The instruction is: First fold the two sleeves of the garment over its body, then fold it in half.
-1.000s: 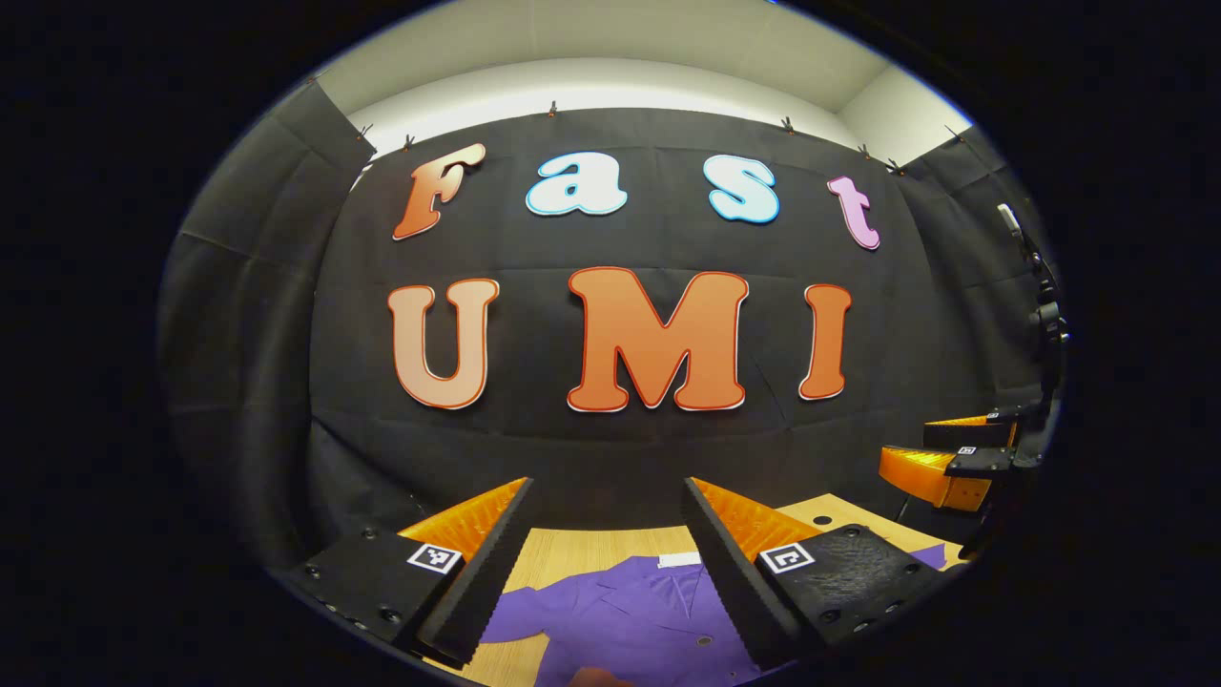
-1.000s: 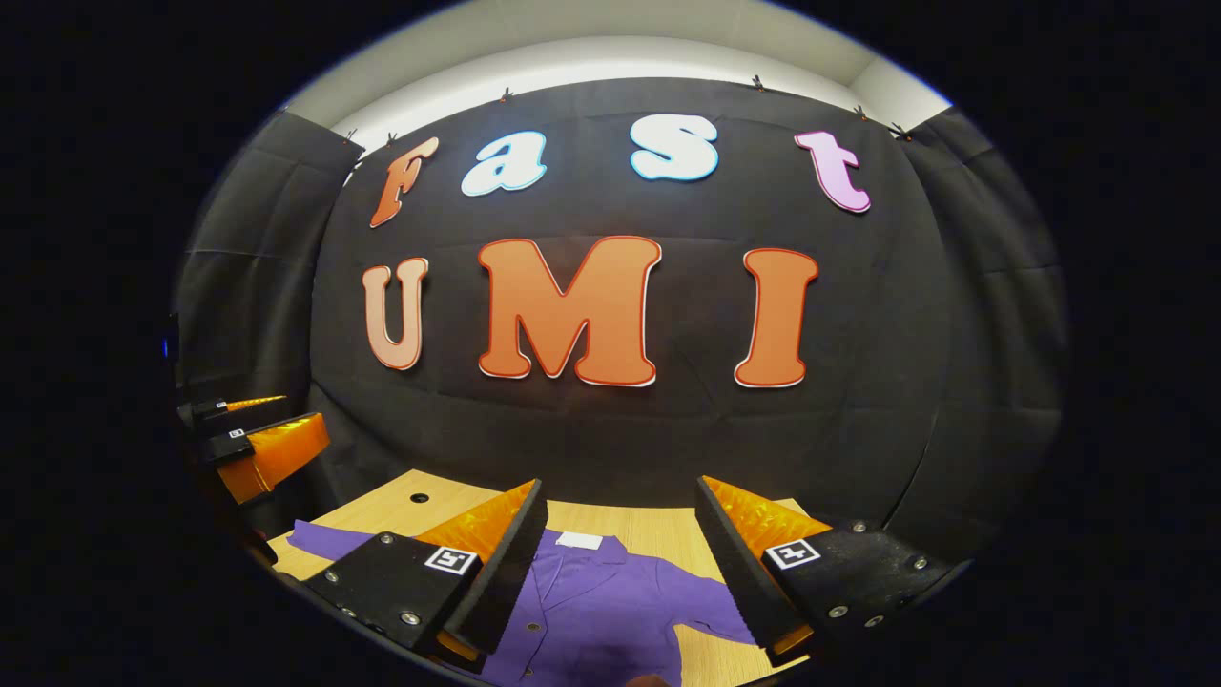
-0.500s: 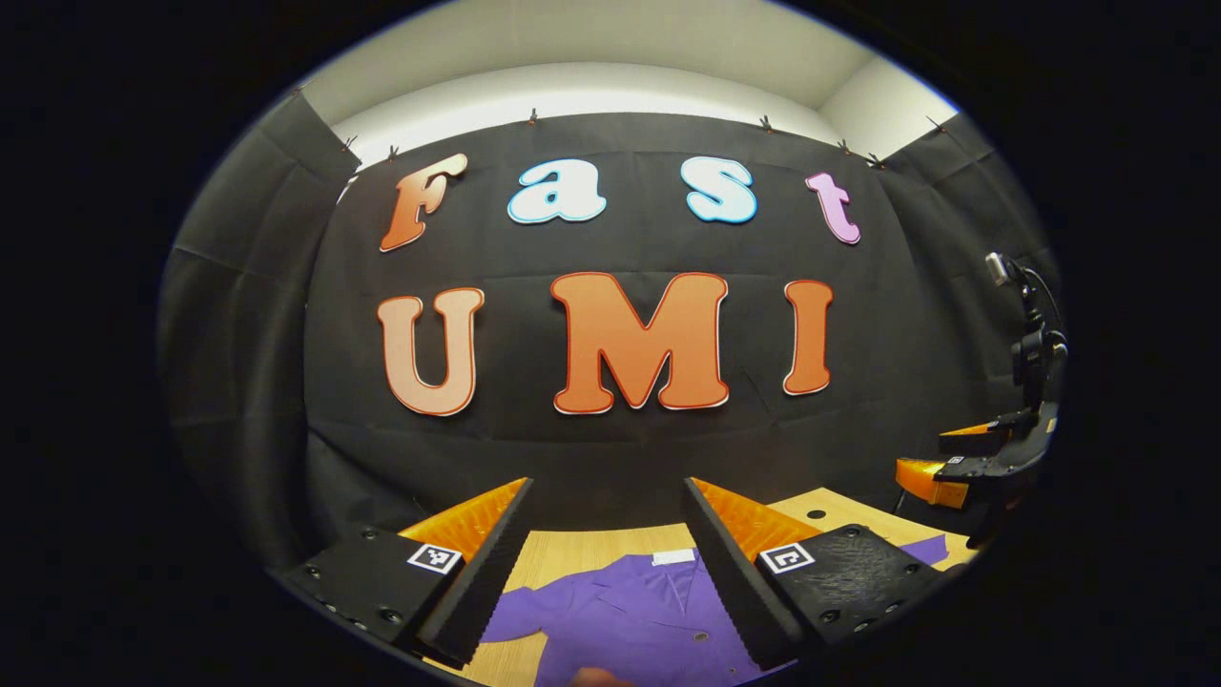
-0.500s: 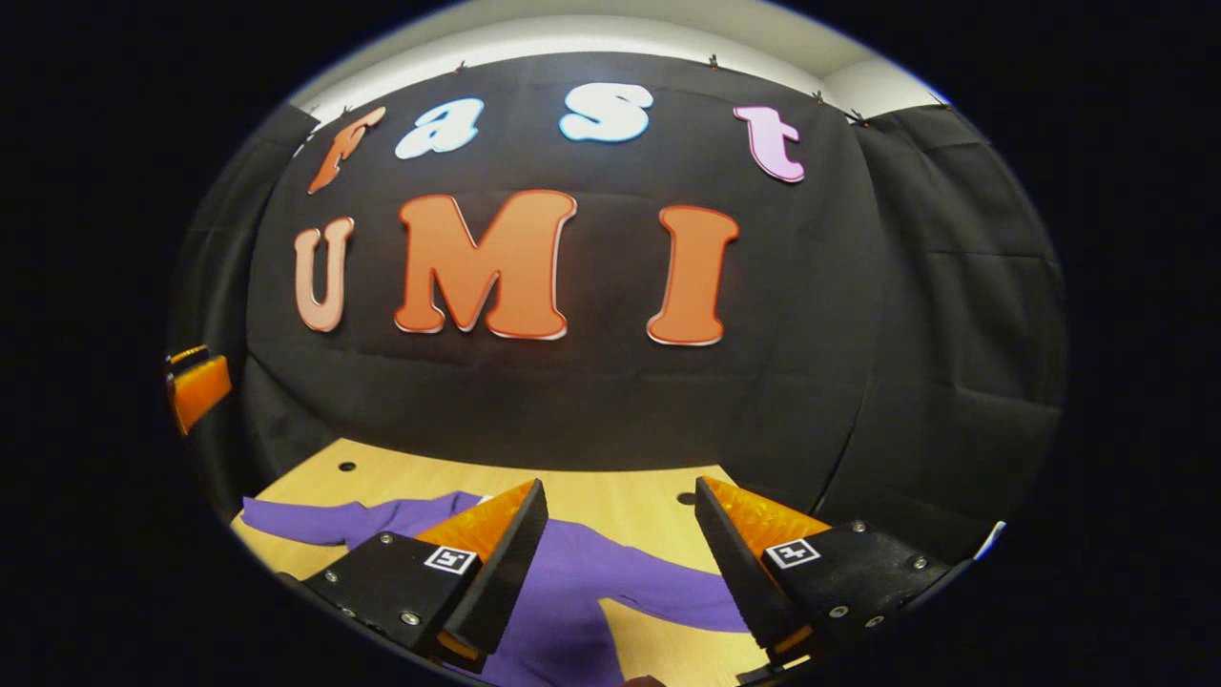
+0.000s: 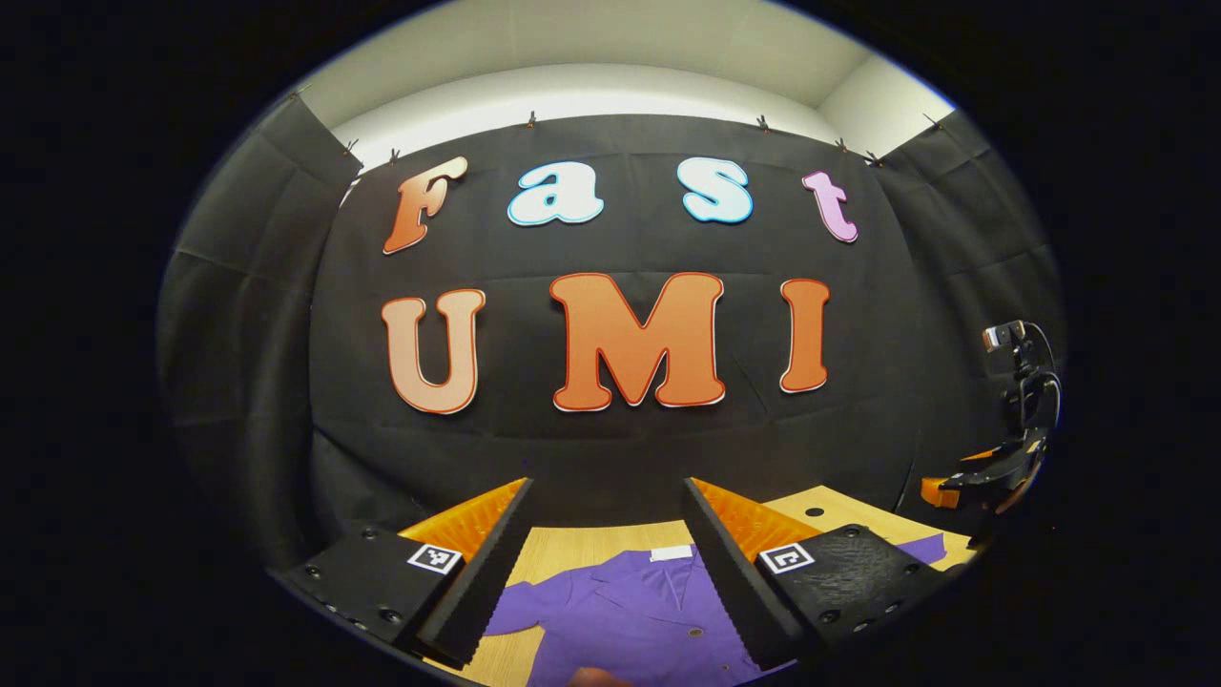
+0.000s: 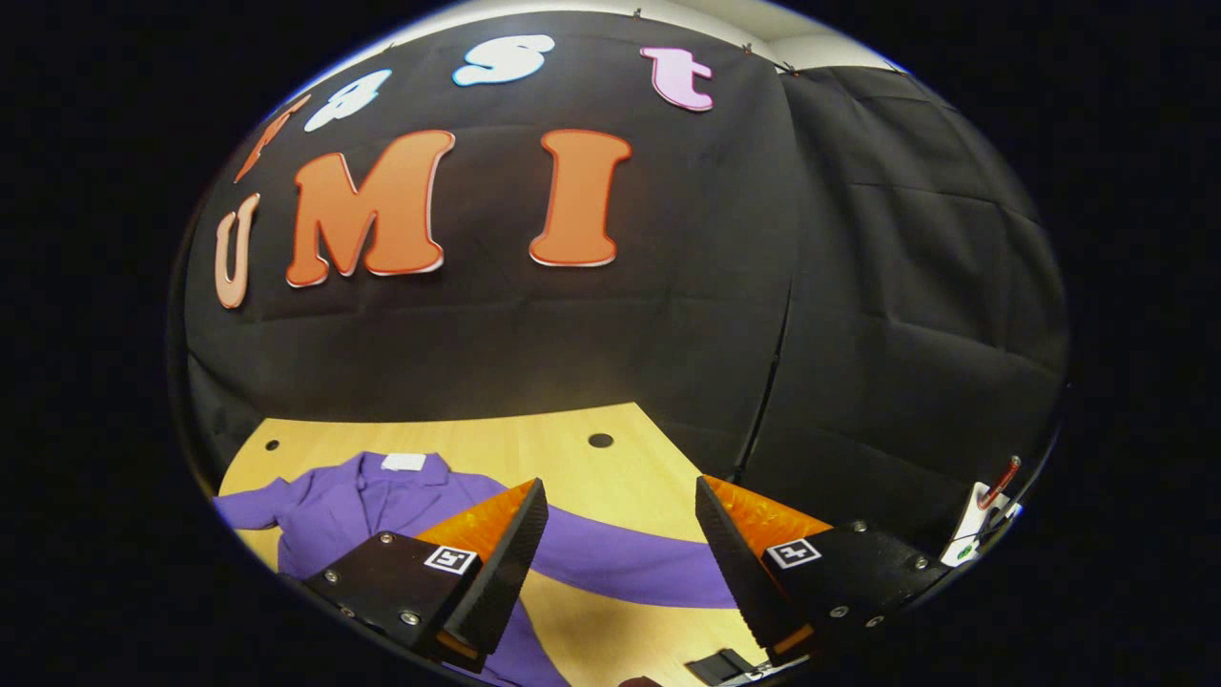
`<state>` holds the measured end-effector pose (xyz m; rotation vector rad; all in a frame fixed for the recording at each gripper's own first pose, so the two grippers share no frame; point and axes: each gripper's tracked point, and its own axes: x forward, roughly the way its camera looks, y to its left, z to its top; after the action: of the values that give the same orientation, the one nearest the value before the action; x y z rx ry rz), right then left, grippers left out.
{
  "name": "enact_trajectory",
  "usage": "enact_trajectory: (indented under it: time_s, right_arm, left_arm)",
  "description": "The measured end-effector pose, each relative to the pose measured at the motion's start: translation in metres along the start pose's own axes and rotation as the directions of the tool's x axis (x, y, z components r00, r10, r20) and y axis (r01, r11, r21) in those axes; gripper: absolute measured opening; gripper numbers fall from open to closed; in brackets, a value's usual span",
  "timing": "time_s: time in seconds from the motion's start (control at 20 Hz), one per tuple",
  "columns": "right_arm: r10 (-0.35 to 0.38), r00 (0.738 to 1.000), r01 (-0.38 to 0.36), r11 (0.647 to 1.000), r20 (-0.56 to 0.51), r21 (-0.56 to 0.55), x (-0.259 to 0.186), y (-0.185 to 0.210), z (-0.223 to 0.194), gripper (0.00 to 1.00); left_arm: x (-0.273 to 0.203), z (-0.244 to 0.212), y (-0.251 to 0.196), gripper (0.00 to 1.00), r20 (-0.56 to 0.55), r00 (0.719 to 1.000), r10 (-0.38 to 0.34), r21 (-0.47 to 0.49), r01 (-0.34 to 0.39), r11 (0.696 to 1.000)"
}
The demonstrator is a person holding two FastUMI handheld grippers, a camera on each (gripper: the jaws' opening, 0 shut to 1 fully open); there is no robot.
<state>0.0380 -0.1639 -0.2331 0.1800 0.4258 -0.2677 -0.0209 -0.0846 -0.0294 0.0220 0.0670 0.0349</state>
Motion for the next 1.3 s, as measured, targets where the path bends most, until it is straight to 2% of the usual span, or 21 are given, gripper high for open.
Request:
enact_trajectory:
  time_s: [0.3,0.45,0.55,0.85,1.0,1.15,1.3]
  right_arm:
    - [-0.069,0.984,0.075,0.997,-0.164,0.032,0.033,-0.05,-0.044,0.95]
    - [-0.064,0.958,0.09,0.993,-0.279,0.08,0.051,-0.066,-0.072,0.95]
    - [-0.044,0.931,0.098,0.986,-0.362,0.132,0.06,-0.074,-0.091,0.95]
    - [0.017,0.824,0.081,0.986,-0.567,0.148,0.077,-0.099,-0.144,0.95]
    - [0.03,0.747,0.105,0.981,-0.664,0.162,0.082,-0.116,-0.167,0.95]
    - [0.07,0.656,0.123,0.972,-0.752,0.198,0.085,-0.126,-0.191,0.95]
    - [0.084,0.594,0.141,0.968,-0.8,0.207,0.093,-0.133,-0.212,0.95]
  left_arm:
    - [-0.002,-0.004,-0.009,0.97,-0.016,1.0,0.021,0.017,-0.021,1.0]
    - [-0.001,-0.004,-0.014,0.97,-0.022,0.999,0.03,0.023,-0.03,0.999]
    - [-0.001,-0.008,-0.018,0.97,-0.033,0.999,0.038,0.027,-0.037,0.999]
    - [0.002,-0.023,-0.035,0.97,-0.09,0.994,0.056,0.053,-0.052,0.997]
    - [0.003,-0.033,-0.045,0.96,-0.118,0.991,0.056,0.06,-0.049,0.997]
    - [0.002,-0.036,-0.051,1.0,-0.132,0.99,0.053,0.06,-0.046,0.997]
    - [0.005,-0.039,-0.053,0.98,-0.14,0.989,0.057,0.063,-0.049,0.997]
